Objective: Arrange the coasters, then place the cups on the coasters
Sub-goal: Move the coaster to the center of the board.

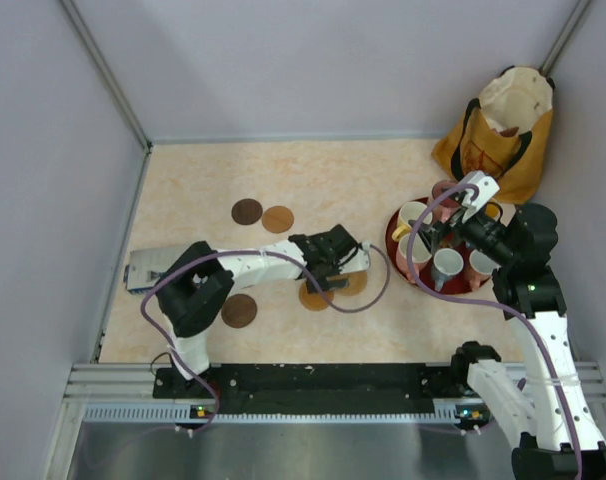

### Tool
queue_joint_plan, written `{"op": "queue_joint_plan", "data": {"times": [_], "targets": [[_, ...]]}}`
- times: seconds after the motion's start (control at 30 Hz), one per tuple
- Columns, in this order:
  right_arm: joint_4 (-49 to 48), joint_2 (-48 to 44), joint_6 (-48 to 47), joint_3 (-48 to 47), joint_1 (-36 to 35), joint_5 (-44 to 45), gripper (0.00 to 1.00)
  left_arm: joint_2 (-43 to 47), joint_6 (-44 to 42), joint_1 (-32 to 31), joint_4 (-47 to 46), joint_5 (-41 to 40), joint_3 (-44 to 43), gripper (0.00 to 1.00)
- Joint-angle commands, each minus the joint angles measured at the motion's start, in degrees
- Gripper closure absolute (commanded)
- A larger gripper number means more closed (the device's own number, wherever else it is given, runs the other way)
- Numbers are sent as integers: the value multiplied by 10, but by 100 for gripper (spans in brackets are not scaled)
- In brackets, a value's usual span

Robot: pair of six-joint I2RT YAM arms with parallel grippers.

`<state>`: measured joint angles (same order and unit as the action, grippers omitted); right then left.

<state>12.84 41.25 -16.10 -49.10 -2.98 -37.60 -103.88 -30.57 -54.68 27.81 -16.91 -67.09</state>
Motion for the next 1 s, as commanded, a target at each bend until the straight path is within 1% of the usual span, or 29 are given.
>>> {"op": "queue_joint_plan", "data": {"times": [0.0, 0.13, 0.23, 0.27, 0.33, 0.43, 0.47, 0.53, 0.6, 0.67, 0.73, 0.83, 0.97], "targets": [[-18, -9, -6, 1, -4, -8, 1, -96, -5, 101, -34, -99, -45, 2], [-18, -5, -8, 1, -4, -8, 1, -146, -22, 165, -65, -155, -118, 2], [-18, -3, -8, 2, -4, -8, 1, -198, -1, 212, -48, -184, -216, 2], [-18, -3, -9, 2, -4, -8, 1, -203, 12, 222, -37, -185, -245, 2], [-19, -2, -10, 4, -4, -6, 1, -181, 23, 232, -43, -168, -258, 2], [-18, 0, -11, 4, -4, -8, 1, -90, 28, 232, -89, -112, -210, 2], [-18, 0, -12, 4, -4, -9, 1, -55, 28, 231, -96, -82, -194, 2], [-19, 0, -14, 5, -4, -11, 1, 7, 26, 230, -100, -34, -158, 2], [-19, -1, -14, 5, -4, -9, 1, 59, 22, 230, -87, -12, -128, 2], [-19, -4, -14, 5, -4, -11, 1, 98, 17, 230, -73, -17, -97, 2], [-18, -6, -13, 6, -4, -12, 1, 129, -2, 230, -64, -43, -53, 2], [-18, -7, -10, 4, -4, -13, 1, 164, -33, 235, -70, -94, 25, 2], [-18, -6, -9, 3, -4, -12, 1, 190, -41, 241, -81, -123, 102, 2]]}}
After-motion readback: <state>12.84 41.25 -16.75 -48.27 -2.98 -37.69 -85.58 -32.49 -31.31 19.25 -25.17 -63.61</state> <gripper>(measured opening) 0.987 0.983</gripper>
